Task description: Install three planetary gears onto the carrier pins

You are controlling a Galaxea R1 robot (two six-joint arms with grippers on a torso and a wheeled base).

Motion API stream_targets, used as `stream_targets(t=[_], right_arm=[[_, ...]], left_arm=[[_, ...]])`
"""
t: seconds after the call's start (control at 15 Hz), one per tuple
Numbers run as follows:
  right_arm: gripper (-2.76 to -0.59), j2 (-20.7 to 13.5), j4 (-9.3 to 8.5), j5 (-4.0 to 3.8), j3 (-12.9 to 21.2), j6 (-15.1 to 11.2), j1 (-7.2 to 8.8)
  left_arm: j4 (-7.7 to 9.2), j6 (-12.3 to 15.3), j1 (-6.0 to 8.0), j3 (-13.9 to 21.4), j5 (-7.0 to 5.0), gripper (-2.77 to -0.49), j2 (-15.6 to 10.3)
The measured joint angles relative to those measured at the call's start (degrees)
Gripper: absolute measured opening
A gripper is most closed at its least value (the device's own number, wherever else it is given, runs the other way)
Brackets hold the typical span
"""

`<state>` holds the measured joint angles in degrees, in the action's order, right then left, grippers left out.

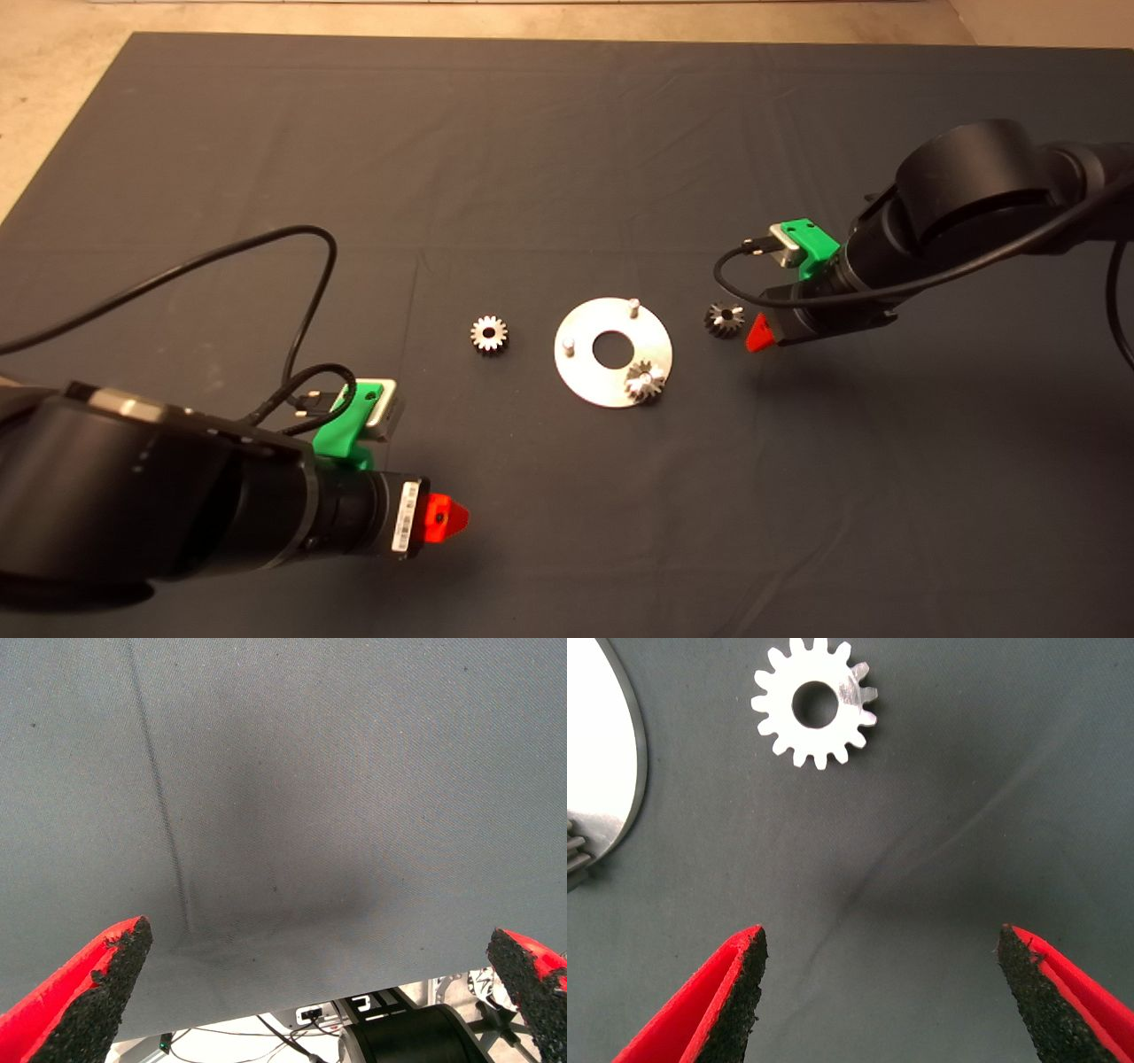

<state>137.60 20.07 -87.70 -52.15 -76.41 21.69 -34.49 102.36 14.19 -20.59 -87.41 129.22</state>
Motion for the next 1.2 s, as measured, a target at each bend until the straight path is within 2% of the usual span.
stream_targets(t=[0.53,1.2], right_arm=[[-1.45,1.1,0.05,-0.01,-3.8,2.5,-0.74],[-1.45,5.5,0.05,0.00,-8.1,3.1,-0.90]], left_arm=[[0.02,0.0,0.00,0.0,0.00,-0.50,0.2],[0.02,0.0,0.00,0.0,0.00,-0.50,0.2]])
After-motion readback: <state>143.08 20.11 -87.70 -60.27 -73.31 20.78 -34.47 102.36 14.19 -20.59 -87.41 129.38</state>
